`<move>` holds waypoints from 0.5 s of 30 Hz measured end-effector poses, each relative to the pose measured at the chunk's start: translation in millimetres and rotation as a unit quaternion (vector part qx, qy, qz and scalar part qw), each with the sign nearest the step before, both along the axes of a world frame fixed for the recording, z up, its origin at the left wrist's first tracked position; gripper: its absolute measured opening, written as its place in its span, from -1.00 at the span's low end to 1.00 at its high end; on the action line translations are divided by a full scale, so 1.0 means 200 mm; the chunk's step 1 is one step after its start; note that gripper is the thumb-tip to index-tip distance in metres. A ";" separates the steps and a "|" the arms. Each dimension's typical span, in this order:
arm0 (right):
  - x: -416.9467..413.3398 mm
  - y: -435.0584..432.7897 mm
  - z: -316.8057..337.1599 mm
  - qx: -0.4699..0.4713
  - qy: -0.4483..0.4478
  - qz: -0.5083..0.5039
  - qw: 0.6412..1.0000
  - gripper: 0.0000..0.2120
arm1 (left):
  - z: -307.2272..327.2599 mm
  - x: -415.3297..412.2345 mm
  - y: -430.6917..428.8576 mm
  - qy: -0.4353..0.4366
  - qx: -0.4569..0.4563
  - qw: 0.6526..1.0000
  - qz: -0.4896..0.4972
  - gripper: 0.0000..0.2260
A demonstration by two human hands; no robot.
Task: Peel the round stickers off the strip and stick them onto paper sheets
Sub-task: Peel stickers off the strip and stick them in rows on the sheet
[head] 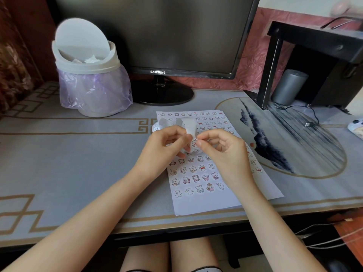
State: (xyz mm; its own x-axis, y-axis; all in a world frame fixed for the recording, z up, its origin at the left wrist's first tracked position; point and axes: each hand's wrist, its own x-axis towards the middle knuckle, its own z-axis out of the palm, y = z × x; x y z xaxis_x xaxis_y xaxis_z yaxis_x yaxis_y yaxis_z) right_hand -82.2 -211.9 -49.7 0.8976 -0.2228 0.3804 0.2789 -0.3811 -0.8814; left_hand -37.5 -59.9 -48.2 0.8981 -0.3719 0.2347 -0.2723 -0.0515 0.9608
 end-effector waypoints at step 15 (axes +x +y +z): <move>0.00 -0.01 0.00 0.003 0.007 0.016 1.000 -0.86 | 0.00 0.00 0.00 -0.001 0.009 1.000 -0.002 -0.87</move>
State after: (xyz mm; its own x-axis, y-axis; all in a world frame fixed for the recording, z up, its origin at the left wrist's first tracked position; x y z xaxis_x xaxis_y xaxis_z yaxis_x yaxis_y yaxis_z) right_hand -82.1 -213.1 -48.8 0.9093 -0.1966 0.3667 0.2788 -0.3664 -0.8877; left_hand -37.1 -60.0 -48.1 0.8962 -0.3793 0.2302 -0.2747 -0.0669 0.9592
